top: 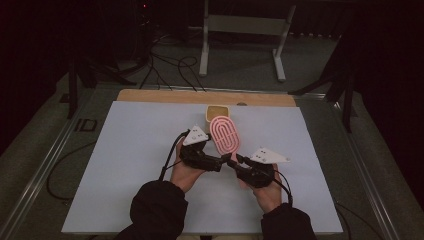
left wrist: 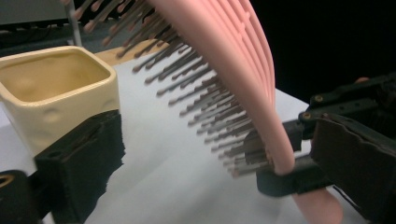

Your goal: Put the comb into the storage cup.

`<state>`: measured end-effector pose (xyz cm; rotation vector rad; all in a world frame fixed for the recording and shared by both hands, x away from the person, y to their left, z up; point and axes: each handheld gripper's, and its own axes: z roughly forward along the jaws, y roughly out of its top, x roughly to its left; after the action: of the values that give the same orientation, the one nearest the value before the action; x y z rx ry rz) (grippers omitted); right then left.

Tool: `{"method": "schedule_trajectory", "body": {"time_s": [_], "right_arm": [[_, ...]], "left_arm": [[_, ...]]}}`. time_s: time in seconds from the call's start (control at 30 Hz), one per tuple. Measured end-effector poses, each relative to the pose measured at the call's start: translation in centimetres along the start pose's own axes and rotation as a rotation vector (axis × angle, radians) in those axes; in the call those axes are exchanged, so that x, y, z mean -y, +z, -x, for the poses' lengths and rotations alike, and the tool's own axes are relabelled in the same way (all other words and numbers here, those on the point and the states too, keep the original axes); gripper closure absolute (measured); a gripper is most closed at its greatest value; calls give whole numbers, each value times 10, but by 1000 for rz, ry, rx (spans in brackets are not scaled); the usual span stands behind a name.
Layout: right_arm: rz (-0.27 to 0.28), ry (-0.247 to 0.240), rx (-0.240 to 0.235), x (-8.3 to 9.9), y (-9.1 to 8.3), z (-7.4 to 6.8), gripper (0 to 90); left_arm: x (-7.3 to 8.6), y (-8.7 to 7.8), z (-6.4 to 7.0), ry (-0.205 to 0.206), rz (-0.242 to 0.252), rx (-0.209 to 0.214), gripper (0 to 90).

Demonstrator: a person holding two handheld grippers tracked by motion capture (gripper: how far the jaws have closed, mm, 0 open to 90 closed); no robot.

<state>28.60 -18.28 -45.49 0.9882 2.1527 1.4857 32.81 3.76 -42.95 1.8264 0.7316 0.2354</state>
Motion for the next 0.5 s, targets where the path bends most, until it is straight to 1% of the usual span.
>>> {"method": "schedule_trajectory", "body": {"time_s": [0.07, 0.13, 0.2, 0.23, 0.27, 0.3, 0.37, 0.5], "right_arm": [[1, -2, -2, 0, 1, -1, 703], [0, -4, -5, 0, 1, -2, 703], [1, -7, -8, 0, 2, -3, 703], [2, -6, -10, 0, 2, -4, 703], [2, -6, -10, 0, 2, -4, 703], [0, -8, -15, 0, 3, -6, 702], [-1, -12, -18, 1, 4, -7, 703], [-7, -14, -23, 1, 5, -8, 703]], "left_arm": [[-1, 1, 1, -9, 6, -2, 72], [-3, 2, 1, -22, 6, 7, 131], [-4, 3, 2, -32, -3, -7, 190], [-4, 4, 2, -35, -3, -7, 231], [-4, 4, 2, -35, -3, -7, 253], [-5, 5, 3, -45, -3, -5, 303], [-5, 6, 3, -54, -2, 0, 354], [-6, 6, 4, -65, 0, 23, 452]]}}
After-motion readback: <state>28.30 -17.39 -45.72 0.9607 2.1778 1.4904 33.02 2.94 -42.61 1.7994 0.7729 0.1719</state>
